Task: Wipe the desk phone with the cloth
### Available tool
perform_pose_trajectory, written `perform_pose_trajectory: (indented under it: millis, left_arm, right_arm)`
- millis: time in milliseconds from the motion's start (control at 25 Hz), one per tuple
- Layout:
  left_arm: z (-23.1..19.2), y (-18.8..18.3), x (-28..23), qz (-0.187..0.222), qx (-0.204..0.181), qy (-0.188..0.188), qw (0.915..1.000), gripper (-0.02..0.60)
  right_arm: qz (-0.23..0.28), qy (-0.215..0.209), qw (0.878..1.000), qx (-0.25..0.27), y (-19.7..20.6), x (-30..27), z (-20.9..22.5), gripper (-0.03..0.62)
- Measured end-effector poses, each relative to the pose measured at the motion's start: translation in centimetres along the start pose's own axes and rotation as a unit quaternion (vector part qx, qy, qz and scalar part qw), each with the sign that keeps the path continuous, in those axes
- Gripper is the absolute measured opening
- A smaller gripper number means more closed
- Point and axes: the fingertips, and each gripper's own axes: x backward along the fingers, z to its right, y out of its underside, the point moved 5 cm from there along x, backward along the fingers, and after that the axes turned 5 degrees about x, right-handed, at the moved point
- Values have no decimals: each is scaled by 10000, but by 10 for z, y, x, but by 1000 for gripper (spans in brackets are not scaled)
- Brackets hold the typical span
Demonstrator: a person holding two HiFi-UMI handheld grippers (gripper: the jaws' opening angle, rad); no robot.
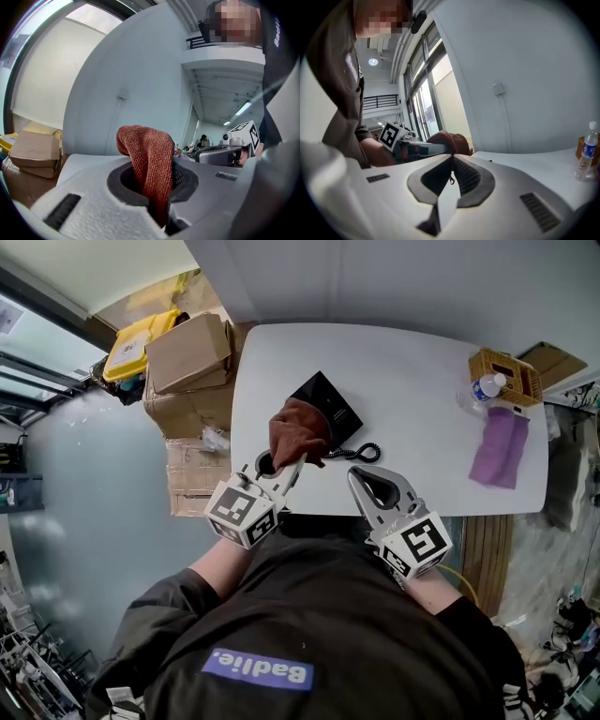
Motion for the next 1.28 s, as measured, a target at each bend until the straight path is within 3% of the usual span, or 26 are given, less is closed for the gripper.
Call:
perform_pose_trajectory:
  millis: [720,1040,1280]
  left_arm:
    - [-116,72,-83,-695,479,-1110,9902,54]
    - [-106,108,-98,-1252,523,-1032,9854,54]
    - [-75,133,-106,-1652,640,-736,9814,54]
  right_arm:
    - [-544,-55,9982,-234,34,-5,49,35]
    - [-614,-7,9976,-310,41,-3,58,35]
    - [-593,69,9975,-389,45,3,58,35]
